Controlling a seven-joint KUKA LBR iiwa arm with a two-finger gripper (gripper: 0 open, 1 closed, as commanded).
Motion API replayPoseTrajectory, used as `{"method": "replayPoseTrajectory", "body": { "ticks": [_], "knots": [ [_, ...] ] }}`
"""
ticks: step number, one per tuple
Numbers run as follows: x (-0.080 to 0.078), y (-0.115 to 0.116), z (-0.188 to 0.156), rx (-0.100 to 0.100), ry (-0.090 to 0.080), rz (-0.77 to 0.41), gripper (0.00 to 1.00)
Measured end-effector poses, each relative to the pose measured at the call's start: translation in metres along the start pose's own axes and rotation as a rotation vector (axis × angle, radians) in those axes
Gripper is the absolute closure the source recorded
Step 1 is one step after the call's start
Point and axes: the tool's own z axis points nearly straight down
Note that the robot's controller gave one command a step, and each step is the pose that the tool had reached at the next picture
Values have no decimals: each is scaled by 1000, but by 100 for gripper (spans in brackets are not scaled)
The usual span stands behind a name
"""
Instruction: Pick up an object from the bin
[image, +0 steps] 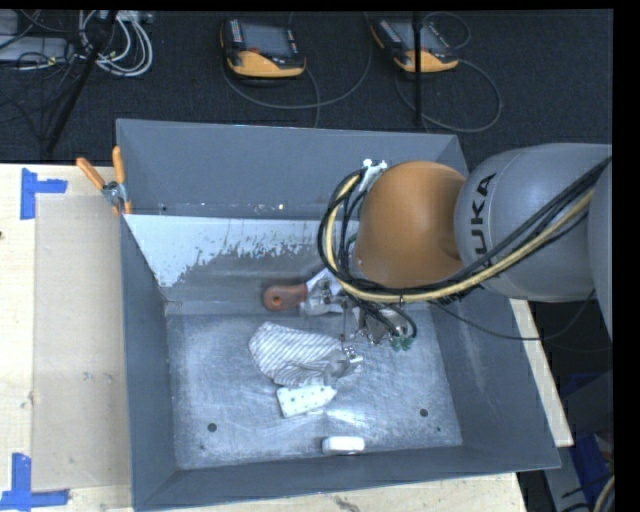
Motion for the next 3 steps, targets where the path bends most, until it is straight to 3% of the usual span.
{"method": "replayPoseTrajectory", "body": {
  "ticks": [1, 2, 3],
  "knots": [
    [13, -13, 43, 3, 0, 182, 0],
    [17, -13, 43, 3, 18, 181, 100],
    [17, -13, 43, 3, 18, 181, 100]
  ]
}}
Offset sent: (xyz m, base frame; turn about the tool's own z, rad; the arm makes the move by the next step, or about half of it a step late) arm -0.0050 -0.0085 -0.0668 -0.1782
